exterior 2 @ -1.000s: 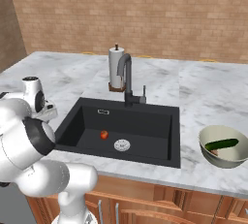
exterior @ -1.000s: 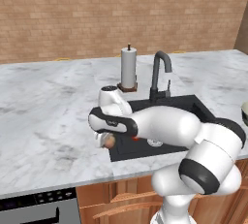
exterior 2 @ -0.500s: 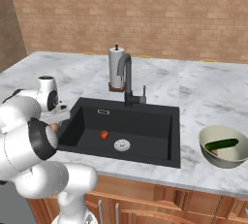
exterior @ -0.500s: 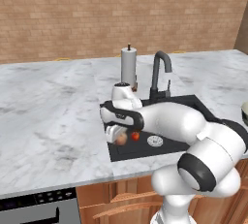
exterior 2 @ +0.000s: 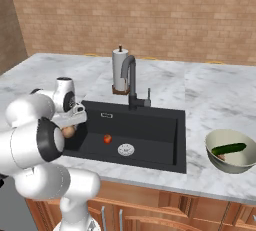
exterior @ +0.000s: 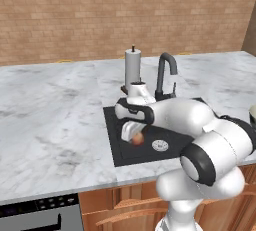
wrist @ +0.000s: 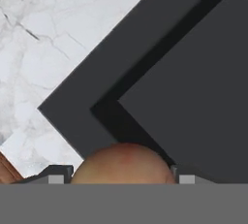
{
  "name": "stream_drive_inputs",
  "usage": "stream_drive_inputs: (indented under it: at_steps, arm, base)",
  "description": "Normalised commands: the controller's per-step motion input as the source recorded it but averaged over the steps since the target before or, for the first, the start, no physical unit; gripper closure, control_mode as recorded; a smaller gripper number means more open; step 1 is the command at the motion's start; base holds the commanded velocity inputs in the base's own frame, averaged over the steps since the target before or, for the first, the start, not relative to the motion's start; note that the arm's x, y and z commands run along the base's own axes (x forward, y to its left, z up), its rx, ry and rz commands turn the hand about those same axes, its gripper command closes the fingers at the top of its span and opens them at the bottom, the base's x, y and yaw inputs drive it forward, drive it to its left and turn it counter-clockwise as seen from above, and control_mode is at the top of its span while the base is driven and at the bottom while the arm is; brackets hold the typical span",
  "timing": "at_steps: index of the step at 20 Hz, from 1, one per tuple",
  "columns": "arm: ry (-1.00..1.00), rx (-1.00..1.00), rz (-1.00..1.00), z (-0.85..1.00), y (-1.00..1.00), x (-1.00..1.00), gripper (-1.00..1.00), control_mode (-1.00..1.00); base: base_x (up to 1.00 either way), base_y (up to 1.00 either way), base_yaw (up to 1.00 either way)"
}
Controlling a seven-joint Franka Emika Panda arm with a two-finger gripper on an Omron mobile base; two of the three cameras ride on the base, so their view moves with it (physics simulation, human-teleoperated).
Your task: There is a mixed pile of frozen fruits and vegetables on the counter. Locate all the frozen vegetables and place the items in a bowl on the counter. Take all the frozen fruits and defrost them in a running sink.
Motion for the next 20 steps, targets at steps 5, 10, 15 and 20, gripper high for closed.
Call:
stream_drive_inputs:
  at_steps: [5,10,15,20]
  arm:
    - [0.05,-0.01,-0.01,-0.06,-0.47,0.26,1.00,-1.00]
    - [0.04,-0.01,0.00,-0.14,-0.39,0.33,1.00,-1.00]
    - [-0.02,-0.04,0.00,-0.30,-0.29,0.27,1.00,-1.00]
    - [-0.05,-0.07,0.00,-0.31,-0.04,0.25,1.00,-1.00]
  base:
    - [0.00,0.00,0.00]
    - [0.00,0.00,0.00]
    - [0.00,0.00,0.00]
    - [0.00,0.00,0.00]
